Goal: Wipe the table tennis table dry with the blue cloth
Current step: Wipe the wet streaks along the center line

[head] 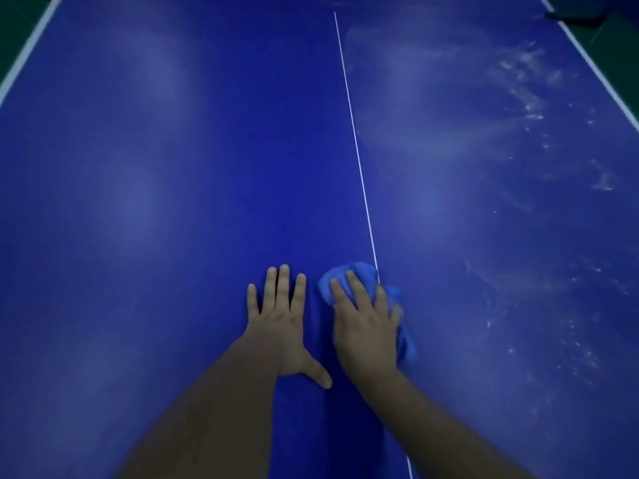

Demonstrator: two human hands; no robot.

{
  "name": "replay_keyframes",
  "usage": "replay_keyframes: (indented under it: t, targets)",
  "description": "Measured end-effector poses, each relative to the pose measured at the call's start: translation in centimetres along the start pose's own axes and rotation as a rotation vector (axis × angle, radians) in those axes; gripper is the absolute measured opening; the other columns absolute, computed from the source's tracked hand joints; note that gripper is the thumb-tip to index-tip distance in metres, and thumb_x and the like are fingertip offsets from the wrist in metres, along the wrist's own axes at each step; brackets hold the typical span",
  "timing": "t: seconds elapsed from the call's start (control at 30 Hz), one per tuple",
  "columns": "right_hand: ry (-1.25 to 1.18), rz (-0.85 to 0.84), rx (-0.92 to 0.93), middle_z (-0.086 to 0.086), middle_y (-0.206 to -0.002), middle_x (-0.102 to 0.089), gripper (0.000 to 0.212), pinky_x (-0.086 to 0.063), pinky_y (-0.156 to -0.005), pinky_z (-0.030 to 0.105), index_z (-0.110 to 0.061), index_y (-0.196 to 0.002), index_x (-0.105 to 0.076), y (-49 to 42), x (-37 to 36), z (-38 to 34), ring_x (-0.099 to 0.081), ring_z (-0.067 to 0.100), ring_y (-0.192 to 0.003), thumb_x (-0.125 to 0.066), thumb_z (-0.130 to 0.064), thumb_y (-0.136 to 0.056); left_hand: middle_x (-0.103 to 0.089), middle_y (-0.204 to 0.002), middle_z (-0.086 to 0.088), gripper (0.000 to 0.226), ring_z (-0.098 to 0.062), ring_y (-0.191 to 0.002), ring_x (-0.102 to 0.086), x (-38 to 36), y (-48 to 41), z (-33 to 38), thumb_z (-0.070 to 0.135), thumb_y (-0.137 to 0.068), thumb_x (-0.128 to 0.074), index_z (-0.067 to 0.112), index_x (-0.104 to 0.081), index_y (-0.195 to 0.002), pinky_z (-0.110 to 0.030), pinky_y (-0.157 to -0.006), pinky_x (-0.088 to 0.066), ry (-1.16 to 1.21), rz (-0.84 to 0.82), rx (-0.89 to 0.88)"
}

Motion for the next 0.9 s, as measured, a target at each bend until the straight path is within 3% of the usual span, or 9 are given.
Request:
replay_keyframes:
  t: [0.13,0.23,0.33,0.4,0.47,0.53,0.63,0.73,0.9]
  targets:
    - [0.079,-0.028,0.096,-0.002,-0.155,-0.044,0.05,-0.037,-0.101,0.065,-0.032,-0.143,-0.05,-8.4,0.0,-1.0,-0.042,0.039,-0.134,-0.045,-0.025,-0.094,0.06,-0.14,-0.008,0.173,-0.028,-0.128,0.057,0.3,0.0,0.1,0.093,-0.035,-0.069,0.019,0.048,-0.139,-0.062,-0.113,0.023,-0.007,-0.028,0.018]
    - [0.089,-0.004,-0.198,-0.003,-0.159,-0.035,0.052,-0.034,-0.106,0.063,-0.034,-0.147,-0.044,-13.3,2.6,7.8,-0.034,0.039,-0.14,-0.04,-0.022,-0.096,0.059,-0.141,-0.009,0.172,-0.029,-0.128,0.056,0.3,-0.1,0.2,0.092,-0.036,-0.07,0.02,0.048,-0.139,-0.062,-0.113,0.023,-0.005,-0.045,0.023]
    - [-0.035,0.085,-0.529,-0.002,-0.159,-0.032,0.047,-0.03,-0.108,0.064,-0.032,-0.145,-0.045,-12.0,5.8,16.3,-0.029,0.039,-0.141,-0.035,-0.022,-0.1,0.059,-0.14,-0.01,0.172,-0.03,-0.128,0.056,0.4,-0.1,0.2,0.093,-0.037,-0.07,0.02,0.049,-0.138,-0.063,-0.112,0.024,-0.01,-0.055,0.016]
    - [-0.06,0.132,-0.593,-0.001,-0.158,-0.034,0.046,-0.028,-0.108,0.066,-0.029,-0.144,-0.048,-9.6,5.8,16.7,-0.031,0.041,-0.139,-0.044,-0.018,-0.1,0.059,-0.14,-0.01,0.171,-0.031,-0.127,0.056,0.4,0.0,0.2,0.092,-0.039,-0.07,0.019,0.048,-0.139,-0.063,-0.111,0.025,-0.007,-0.053,0.008]
    - [-0.021,0.161,-0.492,0.002,-0.154,-0.044,0.048,-0.035,-0.101,0.068,-0.025,-0.14,-0.056,-7.3,4.7,12.7,-0.042,0.045,-0.131,-0.046,-0.016,-0.094,0.059,-0.14,-0.01,0.171,-0.03,-0.128,0.056,0.5,0.2,0.2,0.092,-0.039,-0.07,0.019,0.048,-0.139,-0.063,-0.111,0.024,-0.004,-0.046,0.003]
    - [0.026,0.153,-0.272,0.004,-0.146,-0.054,0.053,-0.044,-0.092,0.067,-0.025,-0.134,-0.063,-5.1,2.6,6.2,-0.054,0.045,-0.12,-0.043,-0.022,-0.085,0.059,-0.141,-0.011,0.171,-0.031,-0.128,0.056,0.5,0.1,0.1,0.094,-0.038,-0.068,0.019,0.048,-0.139,-0.064,-0.112,0.022,-0.012,-0.037,0.01]
    - [0.089,0.071,0.05,-0.002,-0.142,-0.057,0.055,-0.048,-0.091,0.065,-0.032,-0.134,-0.061,-1.3,0.0,-2.8,-0.052,0.036,-0.124,-0.039,-0.033,-0.084,0.056,-0.144,-0.013,0.171,-0.031,-0.13,0.054,0.5,0.2,0.2,0.094,-0.036,-0.068,0.017,0.047,-0.137,-0.064,-0.113,0.02,-0.029,-0.056,0.025]
    - [0.09,-0.001,0.14,-0.003,-0.144,-0.056,0.054,-0.047,-0.093,0.064,-0.033,-0.136,-0.058,-0.8,-0.3,-1.2,-0.05,0.035,-0.125,-0.039,-0.032,-0.086,0.056,-0.144,-0.012,0.172,-0.031,-0.131,0.054,0.5,0.2,0.2,0.095,-0.035,-0.066,0.017,0.047,-0.139,-0.063,-0.113,0.021,-0.025,-0.046,0.024]
    - [0.106,0.123,-0.384,0.009,-0.147,-0.053,0.058,-0.043,-0.09,0.068,-0.021,-0.137,-0.06,-3.9,4.1,16.6,-0.053,0.052,-0.117,-0.039,-0.022,-0.082,0.056,-0.144,-0.011,0.173,-0.031,-0.13,0.054,0.4,0.2,0.2,0.098,-0.033,-0.063,0.018,0.047,-0.14,-0.064,-0.112,0.022,-0.021,-0.035,0.016]
Point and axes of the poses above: each hand's wrist, its own y-axis away from the middle knuckle, its own x-axis out of the back of the hand, z = x × y, the point moved 7 cm from there along -y, towards the middle knuckle
